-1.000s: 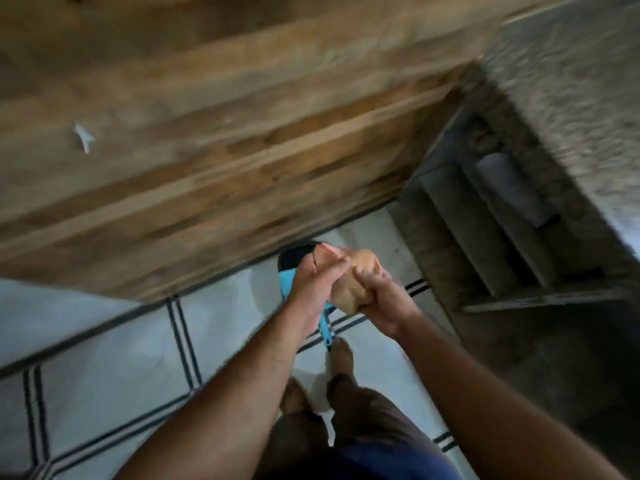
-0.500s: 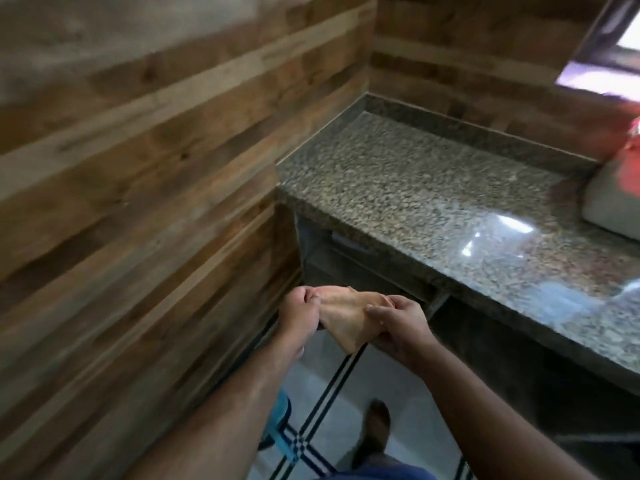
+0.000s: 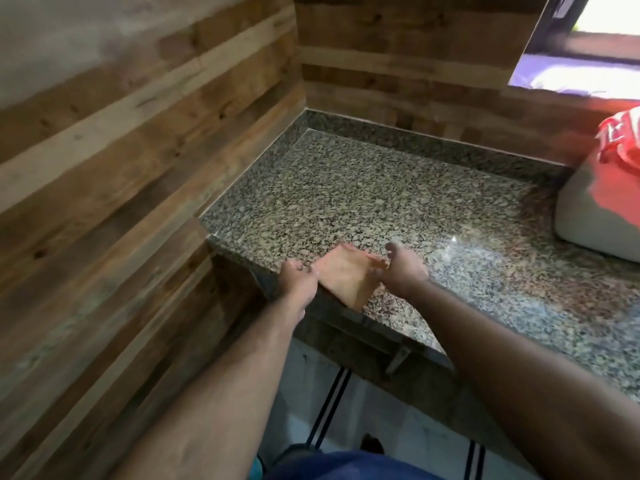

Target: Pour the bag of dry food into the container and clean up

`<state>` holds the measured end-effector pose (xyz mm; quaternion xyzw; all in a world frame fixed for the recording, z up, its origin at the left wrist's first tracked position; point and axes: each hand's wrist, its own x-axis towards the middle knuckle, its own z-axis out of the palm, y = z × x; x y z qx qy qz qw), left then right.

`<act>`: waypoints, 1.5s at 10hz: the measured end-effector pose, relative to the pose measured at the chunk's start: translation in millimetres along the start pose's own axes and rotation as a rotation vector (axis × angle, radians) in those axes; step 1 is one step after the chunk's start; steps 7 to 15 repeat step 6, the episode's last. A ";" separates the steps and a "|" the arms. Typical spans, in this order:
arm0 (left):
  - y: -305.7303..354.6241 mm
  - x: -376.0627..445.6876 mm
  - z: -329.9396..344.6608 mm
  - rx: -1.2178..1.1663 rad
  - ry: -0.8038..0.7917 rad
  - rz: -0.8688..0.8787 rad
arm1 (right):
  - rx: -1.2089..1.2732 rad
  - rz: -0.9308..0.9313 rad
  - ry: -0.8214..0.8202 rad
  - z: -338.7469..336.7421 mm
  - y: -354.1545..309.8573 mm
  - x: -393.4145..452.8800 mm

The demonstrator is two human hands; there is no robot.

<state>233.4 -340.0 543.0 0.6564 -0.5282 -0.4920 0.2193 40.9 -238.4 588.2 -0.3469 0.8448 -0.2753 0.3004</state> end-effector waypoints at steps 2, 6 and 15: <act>-11.5 20.1 7.7 0.684 -0.155 0.553 | -0.637 -0.274 -0.276 27.2 23.4 7.5; 3.4 44.2 20.7 1.258 -0.286 1.039 | -0.793 -0.201 -0.186 31.9 28.8 -1.3; 3.4 44.2 20.7 1.258 -0.286 1.039 | -0.793 -0.201 -0.186 31.9 28.8 -1.3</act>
